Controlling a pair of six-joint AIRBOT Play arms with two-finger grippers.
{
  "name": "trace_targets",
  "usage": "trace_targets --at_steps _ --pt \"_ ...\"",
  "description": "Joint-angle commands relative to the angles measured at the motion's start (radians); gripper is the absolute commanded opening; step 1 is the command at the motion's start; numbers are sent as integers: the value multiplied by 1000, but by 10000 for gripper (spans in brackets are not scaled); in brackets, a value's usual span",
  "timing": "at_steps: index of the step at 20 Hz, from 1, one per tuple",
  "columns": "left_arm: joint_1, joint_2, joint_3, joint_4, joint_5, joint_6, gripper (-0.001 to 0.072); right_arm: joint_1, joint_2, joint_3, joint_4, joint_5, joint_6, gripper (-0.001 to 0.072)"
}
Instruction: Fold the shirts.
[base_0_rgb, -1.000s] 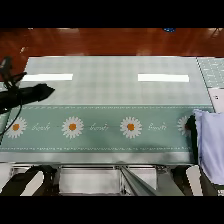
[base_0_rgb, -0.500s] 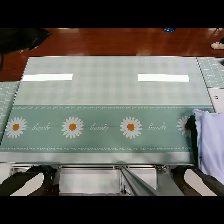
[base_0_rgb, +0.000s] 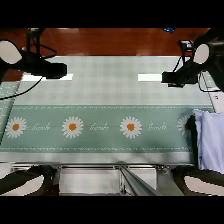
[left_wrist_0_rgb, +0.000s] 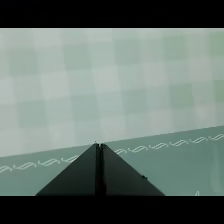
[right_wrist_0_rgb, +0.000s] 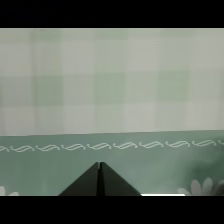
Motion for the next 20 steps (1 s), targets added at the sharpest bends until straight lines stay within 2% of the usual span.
trace_targets --at_steps 1,20 --pt "-1 -9 -36 87 -29 -62 24 22 -27 2 -95 30 35 20" --pt "-5 -9 -36 87 -18 -47 24 22 -26 2 -97 38 35 20"
